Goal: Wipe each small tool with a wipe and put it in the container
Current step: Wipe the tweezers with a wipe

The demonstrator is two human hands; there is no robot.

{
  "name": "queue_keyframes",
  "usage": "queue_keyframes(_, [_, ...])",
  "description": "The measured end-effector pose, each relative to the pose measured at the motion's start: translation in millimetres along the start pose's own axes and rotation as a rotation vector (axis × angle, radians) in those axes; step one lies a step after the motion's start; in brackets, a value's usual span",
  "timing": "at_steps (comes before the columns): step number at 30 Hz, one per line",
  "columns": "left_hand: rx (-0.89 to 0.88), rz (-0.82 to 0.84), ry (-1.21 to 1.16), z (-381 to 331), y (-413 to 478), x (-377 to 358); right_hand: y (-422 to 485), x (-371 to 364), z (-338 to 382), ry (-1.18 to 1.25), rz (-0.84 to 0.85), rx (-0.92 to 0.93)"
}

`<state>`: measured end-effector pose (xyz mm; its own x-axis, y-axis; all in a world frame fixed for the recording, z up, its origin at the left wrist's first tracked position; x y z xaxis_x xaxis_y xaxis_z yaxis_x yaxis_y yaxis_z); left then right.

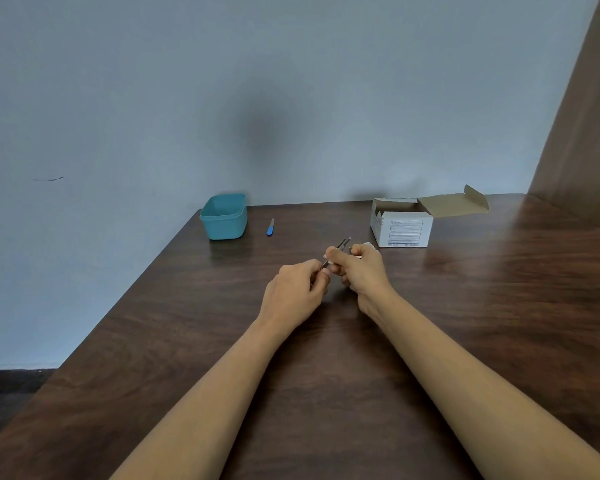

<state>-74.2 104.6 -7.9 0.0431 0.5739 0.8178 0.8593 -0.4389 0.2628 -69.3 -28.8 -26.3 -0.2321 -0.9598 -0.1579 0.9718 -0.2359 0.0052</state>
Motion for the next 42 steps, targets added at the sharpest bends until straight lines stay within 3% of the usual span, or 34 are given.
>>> queue_keyframes(19, [-0.03,-0.03,-0.097,6.0,-1.9,5.1,-1.9,-8.8,-1.5,-0.065,0.199,-0.031])
queue_keyframes(29, [-0.027,-0.015,-0.113,0.7,0.5,3.8,3.8,-0.5,-5.4,0.167,-0.004,0.013])
queue_keyframes(42, [-0.018,0.0,-0.125,-3.9,-0.7,4.0,8.1,10.1,-0.7,0.27,-0.085,0.063])
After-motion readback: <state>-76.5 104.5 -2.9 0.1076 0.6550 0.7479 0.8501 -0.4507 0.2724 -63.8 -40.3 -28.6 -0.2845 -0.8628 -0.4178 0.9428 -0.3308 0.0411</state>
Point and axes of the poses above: each hand's wrist, its own y-axis towards the middle knuckle, its own x-axis out of the back of the hand, z = x × y, the point moved 6 cm from there along y, towards the middle knuckle, and after that the axes turned 9 degrees about z, right-handed, at the moved point
